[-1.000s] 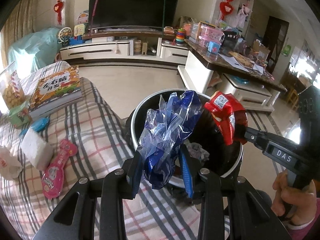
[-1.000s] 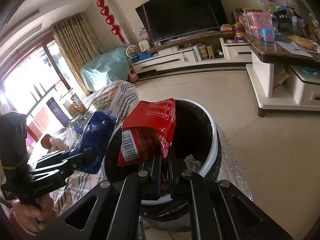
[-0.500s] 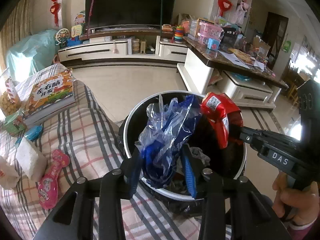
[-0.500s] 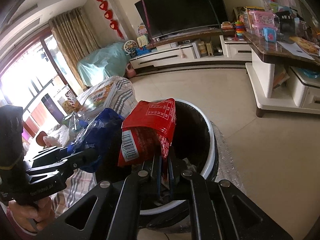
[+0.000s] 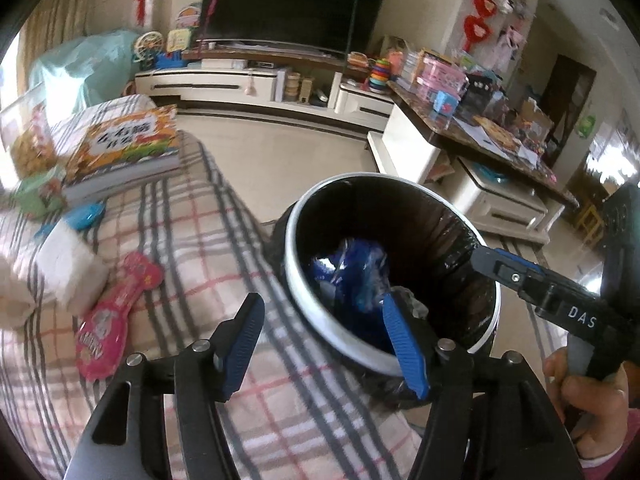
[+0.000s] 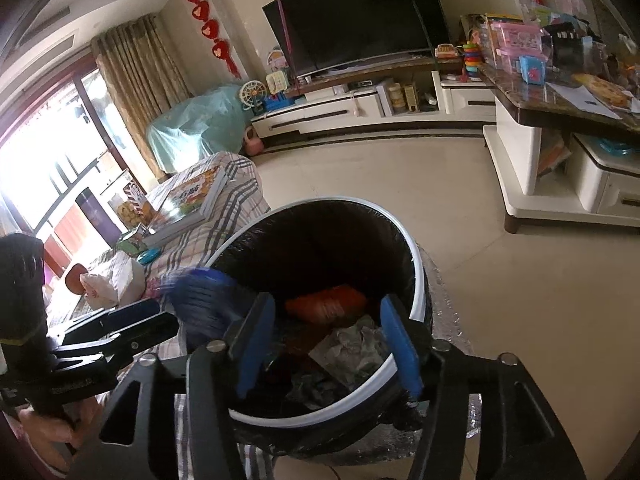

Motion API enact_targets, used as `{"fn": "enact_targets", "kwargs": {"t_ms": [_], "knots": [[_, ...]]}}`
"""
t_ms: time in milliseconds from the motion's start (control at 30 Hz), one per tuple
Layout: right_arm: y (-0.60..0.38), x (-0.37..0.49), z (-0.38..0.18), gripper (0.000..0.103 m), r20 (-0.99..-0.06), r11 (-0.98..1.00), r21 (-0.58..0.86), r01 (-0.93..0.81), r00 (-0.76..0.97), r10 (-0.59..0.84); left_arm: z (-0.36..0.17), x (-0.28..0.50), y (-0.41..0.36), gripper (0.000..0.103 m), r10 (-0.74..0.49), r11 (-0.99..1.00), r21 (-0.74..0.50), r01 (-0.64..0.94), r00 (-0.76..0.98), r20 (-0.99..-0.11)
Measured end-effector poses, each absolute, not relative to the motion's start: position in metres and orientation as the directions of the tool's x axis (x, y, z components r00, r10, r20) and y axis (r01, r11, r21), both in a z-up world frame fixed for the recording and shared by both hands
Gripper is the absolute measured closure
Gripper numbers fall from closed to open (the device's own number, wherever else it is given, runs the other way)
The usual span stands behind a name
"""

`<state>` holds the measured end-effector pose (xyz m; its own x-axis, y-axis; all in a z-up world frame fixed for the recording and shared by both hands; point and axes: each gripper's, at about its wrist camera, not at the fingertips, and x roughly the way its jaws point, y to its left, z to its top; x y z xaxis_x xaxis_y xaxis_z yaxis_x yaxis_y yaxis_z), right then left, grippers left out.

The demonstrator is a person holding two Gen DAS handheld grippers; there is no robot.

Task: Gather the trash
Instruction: 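Open both tools to drop the blue bag and red packet into the bin, then move both open tools back toward the white-red bag and pink package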

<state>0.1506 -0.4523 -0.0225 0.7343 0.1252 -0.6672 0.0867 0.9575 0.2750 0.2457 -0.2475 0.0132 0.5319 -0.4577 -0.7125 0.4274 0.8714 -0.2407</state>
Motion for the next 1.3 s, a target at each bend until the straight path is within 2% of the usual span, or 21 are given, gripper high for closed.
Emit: {"fn": "enact_targets", "kwargs": {"t_ms": [133, 367, 767, 1300], "knots": [[-0.444, 0.145, -0.017, 0.029, -0.644, 0.955, 0.284, 0.082, 0.754, 0.127, 0.011, 0.236, -0.229, 0.039, -0.465, 0.876, -0.273, 0.398, 0.542, -0.700], [-0.425, 0.135, -0.013, 0.022, -0.620, 0.950, 0.308, 0.055, 0.768, 0.157, 0.009, 0.219, -0.198, 0.037, -0.450, 0.890, -0.296, 0.347, 0.566, -0.691], [-0.357, 0.137, -0.023, 0.016, -0.629, 0.940, 0.335, -0.063, 0.728, 0.273, -0.001, 0.189, -0.128, 0.037, -0.386, 0.922, -0.319, 0.220, 0.598, -0.702], [-0.271, 0.153, -0.039, 0.016, -0.653, 0.920, 0.340, -0.193, 0.655, 0.379, -0.004, 0.151, -0.049, 0.037, -0.277, 0.943, -0.330, 0.039, 0.638, -0.718]]}}
